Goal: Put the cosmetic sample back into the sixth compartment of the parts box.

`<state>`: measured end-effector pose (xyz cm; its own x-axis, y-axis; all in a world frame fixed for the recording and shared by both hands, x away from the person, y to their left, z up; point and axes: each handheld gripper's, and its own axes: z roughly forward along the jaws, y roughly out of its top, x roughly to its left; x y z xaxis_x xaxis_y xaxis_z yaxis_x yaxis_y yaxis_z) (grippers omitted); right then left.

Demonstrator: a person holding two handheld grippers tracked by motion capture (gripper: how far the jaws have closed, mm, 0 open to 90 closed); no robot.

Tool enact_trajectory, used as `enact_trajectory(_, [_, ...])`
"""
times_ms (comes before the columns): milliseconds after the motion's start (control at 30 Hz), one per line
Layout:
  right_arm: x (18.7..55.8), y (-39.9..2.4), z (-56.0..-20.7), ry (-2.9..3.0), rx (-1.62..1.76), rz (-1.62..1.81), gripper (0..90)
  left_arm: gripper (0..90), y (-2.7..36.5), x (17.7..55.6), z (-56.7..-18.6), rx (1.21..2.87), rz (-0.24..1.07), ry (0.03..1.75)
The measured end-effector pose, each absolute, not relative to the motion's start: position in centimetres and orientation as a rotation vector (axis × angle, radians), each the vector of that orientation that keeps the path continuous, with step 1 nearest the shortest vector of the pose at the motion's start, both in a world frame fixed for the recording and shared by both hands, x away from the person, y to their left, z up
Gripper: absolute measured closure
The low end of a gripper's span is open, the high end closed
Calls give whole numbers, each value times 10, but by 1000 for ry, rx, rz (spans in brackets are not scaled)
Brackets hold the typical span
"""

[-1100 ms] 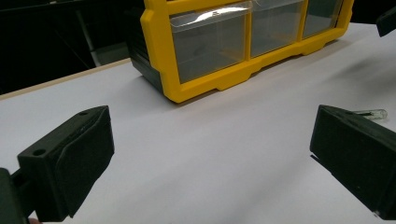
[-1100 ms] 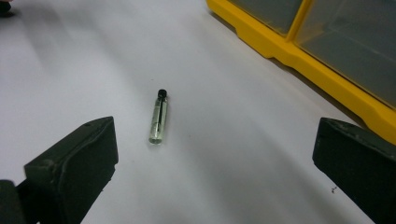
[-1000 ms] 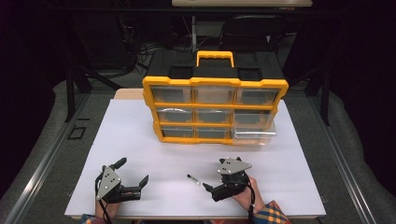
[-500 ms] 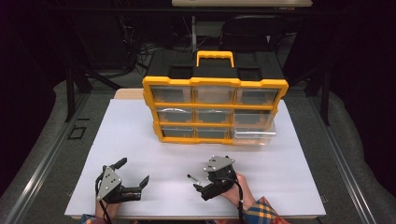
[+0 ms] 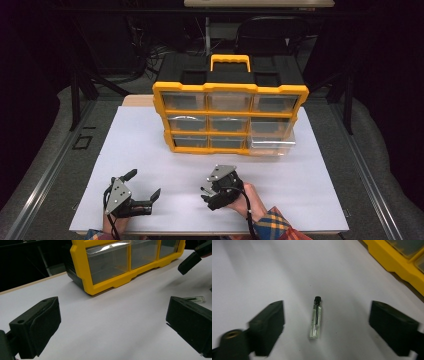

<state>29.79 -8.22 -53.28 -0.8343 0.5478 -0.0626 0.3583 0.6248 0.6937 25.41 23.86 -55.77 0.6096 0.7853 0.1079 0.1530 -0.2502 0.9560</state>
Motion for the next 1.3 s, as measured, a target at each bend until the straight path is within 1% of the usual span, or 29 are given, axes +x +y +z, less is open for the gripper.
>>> enact_trajectory(67, [298,-80,-532,2588,735,993,195,0,239,254,-558,1748,726,772])
enact_trajectory(100, [299,-76,-531,2614,726,951,253,0,239,254,-557,1747,724,770])
enact_trajectory(133, [299,-76,-531,2614,726,951,253,0,239,254,-557,1747,724,770])
enact_trajectory(167, [299,-73,-530,2630,718,932,288,0,239,254,-558,1743,721,769])
enact_trajectory(233, [300,-70,-530,2647,722,902,388,0,239,254,-557,1744,720,767])
enact_trajectory(333, [301,-67,-531,2657,732,859,487,0,239,254,-557,1747,721,765])
enact_trajectory(400, [301,-64,-532,2670,743,836,534,0,239,254,-557,1751,721,764])
enact_trajectory(433, [301,-64,-532,2670,743,836,534,0,239,254,-557,1751,721,764])
enact_trajectory(467, [302,-62,-533,2697,756,804,579,0,238,254,-557,1753,720,764])
enact_trajectory(633, [305,-56,-533,2739,794,775,685,0,238,253,-557,1754,721,764])
enact_trajectory(700, [306,-56,-533,2745,802,767,700,0,238,253,-557,1754,721,764])
enact_trajectory(767, [308,-54,-534,2758,823,742,748,0,238,253,-557,1755,721,762])
enact_trajectory(1033, [311,-52,-538,2784,864,695,791,0,238,253,-557,1755,726,762])
enact_trajectory(1300, [314,-51,-538,2795,908,687,805,0,238,253,-556,1752,725,763])
